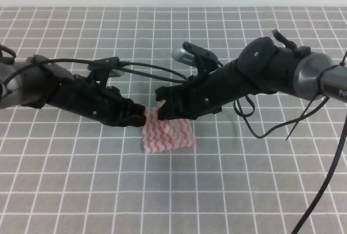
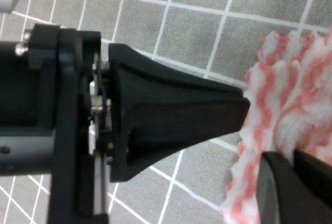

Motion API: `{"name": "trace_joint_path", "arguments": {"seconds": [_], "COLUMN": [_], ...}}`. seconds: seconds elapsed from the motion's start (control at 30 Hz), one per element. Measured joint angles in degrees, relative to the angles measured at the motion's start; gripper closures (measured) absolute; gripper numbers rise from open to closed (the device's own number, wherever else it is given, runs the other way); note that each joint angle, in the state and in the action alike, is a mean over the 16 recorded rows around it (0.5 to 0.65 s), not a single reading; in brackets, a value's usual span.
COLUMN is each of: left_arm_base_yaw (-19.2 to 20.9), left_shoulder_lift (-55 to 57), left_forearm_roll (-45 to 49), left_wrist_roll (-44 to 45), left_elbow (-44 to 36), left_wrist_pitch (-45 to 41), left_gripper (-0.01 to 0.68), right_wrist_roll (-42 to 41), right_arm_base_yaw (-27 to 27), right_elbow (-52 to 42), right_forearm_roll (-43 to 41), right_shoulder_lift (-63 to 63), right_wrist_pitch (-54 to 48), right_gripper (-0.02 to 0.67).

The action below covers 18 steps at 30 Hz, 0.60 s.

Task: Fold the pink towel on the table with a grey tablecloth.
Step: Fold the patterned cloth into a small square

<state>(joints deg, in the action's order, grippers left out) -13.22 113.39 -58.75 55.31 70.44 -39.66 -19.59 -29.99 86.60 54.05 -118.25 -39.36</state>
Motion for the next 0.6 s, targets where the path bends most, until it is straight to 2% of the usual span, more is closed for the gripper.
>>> {"name": "trace_joint_path", "arguments": {"seconds": [0.6], "left_arm_base_yaw": [-0.01], "left_shoulder_lift": [0.03], "left_forearm_roll": [1.89], "left_wrist_roll": [-0.28], "left_elbow": [0.00], "left_wrist_pitch": [0.35], "left_gripper": [0.674], "right_wrist_roll": [-0.28], "right_arm_base_yaw": [-0.61], "right_elbow": [3.74], "right_forearm_roll": [0.70], "right_shoulder_lift": [-4.31], "right_wrist_pitch": [-2.46], "right_gripper": [0.663]}}
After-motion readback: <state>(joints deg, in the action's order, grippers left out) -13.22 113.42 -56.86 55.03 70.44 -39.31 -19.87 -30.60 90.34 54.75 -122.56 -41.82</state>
